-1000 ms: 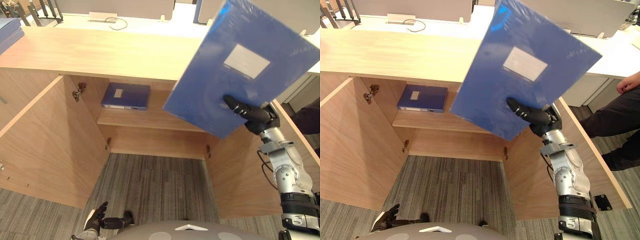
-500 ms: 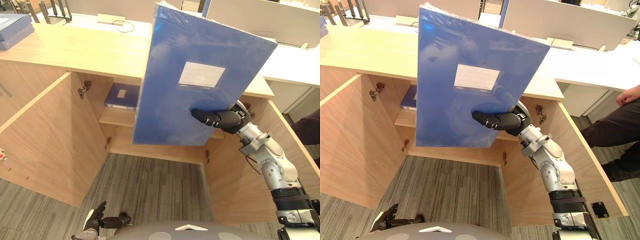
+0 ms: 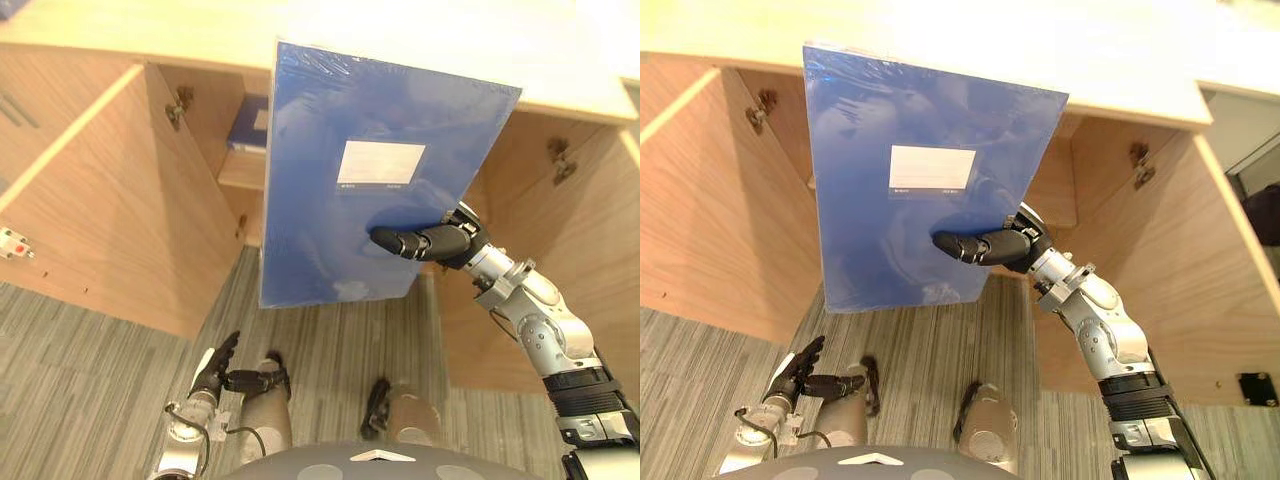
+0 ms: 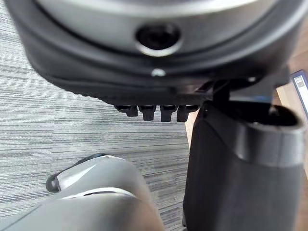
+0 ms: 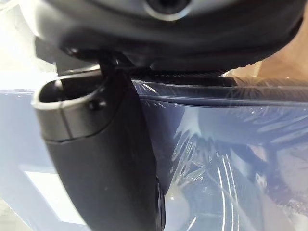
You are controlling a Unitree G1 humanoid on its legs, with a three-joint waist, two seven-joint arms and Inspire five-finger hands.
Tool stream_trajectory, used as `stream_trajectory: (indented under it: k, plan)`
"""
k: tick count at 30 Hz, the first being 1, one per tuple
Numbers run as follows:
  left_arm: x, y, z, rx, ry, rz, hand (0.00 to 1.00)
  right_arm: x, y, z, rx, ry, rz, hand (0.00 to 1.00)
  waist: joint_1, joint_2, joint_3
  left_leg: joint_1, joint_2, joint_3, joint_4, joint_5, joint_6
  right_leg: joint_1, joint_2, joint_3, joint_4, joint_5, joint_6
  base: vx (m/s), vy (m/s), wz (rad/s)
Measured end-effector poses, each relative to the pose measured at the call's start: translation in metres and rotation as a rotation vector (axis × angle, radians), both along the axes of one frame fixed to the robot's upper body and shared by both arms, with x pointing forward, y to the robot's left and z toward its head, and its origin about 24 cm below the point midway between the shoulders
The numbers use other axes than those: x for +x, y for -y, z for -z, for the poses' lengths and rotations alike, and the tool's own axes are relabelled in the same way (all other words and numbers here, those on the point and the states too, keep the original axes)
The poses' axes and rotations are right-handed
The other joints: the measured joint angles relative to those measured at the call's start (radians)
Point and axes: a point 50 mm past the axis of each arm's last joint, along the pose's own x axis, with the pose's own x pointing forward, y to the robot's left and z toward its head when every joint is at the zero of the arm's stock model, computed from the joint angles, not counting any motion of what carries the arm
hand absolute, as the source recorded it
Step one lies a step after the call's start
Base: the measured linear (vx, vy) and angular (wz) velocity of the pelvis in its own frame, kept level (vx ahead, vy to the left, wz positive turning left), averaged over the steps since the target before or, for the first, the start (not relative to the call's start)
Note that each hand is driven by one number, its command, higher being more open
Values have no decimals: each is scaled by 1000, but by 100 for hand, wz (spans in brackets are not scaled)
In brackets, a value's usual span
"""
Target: Walk over to the cabinet, pick up the folder, carry it to the office cabinet, place the folder inside the office cabinet, then close the office cabinet door
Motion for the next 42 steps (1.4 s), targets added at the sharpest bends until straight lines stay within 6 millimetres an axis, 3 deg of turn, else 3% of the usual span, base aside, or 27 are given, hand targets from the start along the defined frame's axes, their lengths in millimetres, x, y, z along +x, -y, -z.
stream_trajectory:
  k: [13, 17, 23, 28, 42]
  plan:
    - [53, 9, -41, 22, 226, 69, 100, 18, -8, -44, 12, 157, 8, 0, 19, 31, 101, -300, -12, -20, 396, -156, 59, -298, -107, 94, 393, -135, 26, -33, 53, 0]
    - [65, 11, -55, 25, 300, 76, 100, 18, -11, -42, 33, 151, 18, 0, 25, 32, 145, -378, -12, -32, 493, -192, 60, -373, -123, 122, 492, -169, 31, -53, 25, 3]
    - [71, 12, -67, 9, 360, 70, 100, 18, -18, -34, 92, 122, 37, 0, 30, 28, 154, -472, -5, -40, 602, -231, 66, -468, -139, 158, 602, -208, 32, -24, 11, -2]
    - [77, 14, -82, 16, 428, 78, 100, 6, -17, -22, 159, 90, 77, 0, 45, 27, 164, -555, 7, -51, 667, -248, 66, -545, -141, 170, 668, -232, 28, -15, 1, -2]
    - [78, 18, -86, -30, 450, 39, 100, -5, 6, -13, 345, 78, 276, 0, 52, 26, 165, -576, 26, -58, 693, -268, 54, -566, -140, 169, 697, -258, 19, 5, -2, -2]
